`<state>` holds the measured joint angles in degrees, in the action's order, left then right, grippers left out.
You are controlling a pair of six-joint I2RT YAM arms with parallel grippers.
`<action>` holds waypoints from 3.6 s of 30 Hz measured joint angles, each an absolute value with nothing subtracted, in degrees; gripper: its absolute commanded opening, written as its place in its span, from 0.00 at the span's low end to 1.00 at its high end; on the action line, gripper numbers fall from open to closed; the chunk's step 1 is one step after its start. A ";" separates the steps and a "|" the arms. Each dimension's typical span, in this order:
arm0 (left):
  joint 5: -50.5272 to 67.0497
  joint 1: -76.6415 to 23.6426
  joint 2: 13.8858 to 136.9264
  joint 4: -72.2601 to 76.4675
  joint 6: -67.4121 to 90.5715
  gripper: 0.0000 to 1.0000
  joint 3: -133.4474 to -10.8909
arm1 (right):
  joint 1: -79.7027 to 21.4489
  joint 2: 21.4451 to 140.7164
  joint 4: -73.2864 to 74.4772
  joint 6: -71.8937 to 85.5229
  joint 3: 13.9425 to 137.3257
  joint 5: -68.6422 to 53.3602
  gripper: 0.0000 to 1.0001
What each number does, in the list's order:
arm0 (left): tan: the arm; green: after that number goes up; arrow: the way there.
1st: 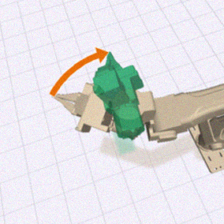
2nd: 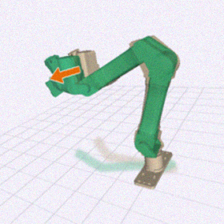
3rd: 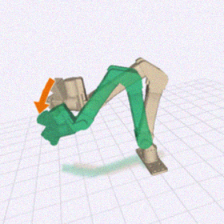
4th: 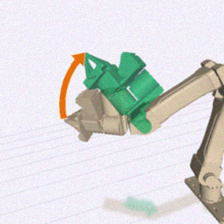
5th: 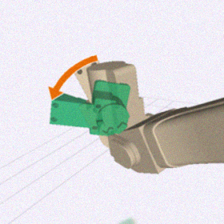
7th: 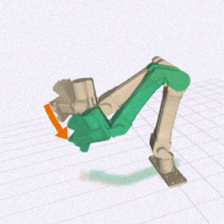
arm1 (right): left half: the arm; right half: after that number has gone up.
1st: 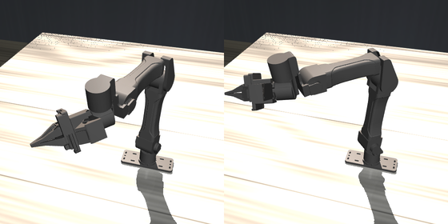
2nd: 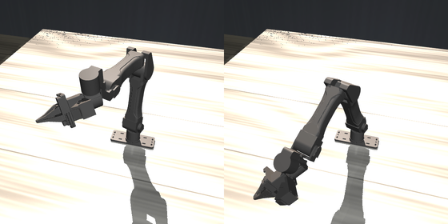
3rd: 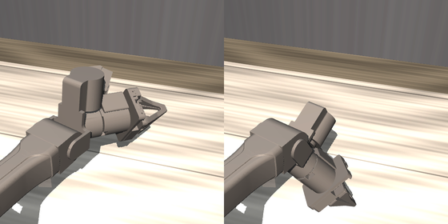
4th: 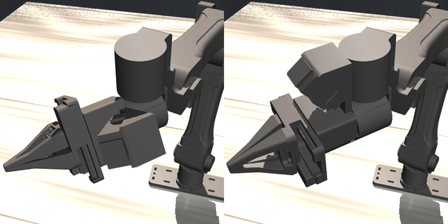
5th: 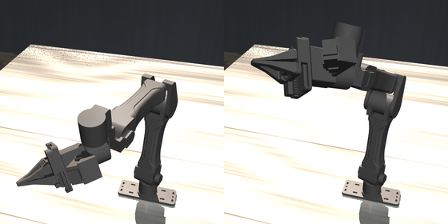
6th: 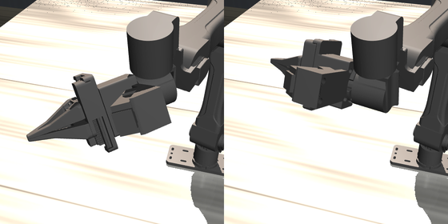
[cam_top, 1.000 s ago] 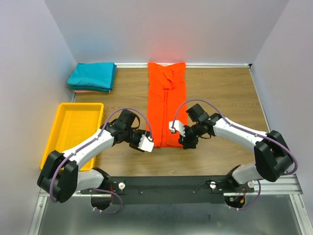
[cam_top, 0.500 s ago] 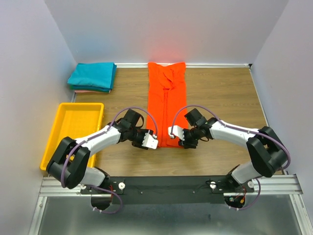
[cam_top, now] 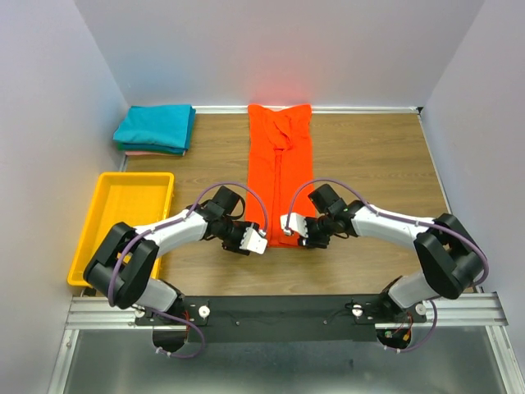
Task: Fold and stack the t-shirts
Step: Fold the tshirt
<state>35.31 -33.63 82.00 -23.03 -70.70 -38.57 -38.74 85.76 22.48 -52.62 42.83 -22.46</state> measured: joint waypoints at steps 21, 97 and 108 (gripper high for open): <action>35.31 -33.93 85.78 -23.27 -70.78 0.15 -41.25 | -40.18 86.04 21.12 -52.97 42.44 -22.15 0.15; 39.31 -26.37 93.97 -58.89 -85.54 0.00 -73.45 | -32.80 91.29 49.80 -51.53 72.93 -26.72 0.00; 39.27 -22.15 105.49 -62.28 -90.02 0.00 -85.47 | -27.99 101.86 50.52 -56.27 82.48 -28.53 0.01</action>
<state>39.27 -22.15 105.49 -62.28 -90.02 -85.47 -27.99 101.86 50.52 -56.27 82.48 -28.53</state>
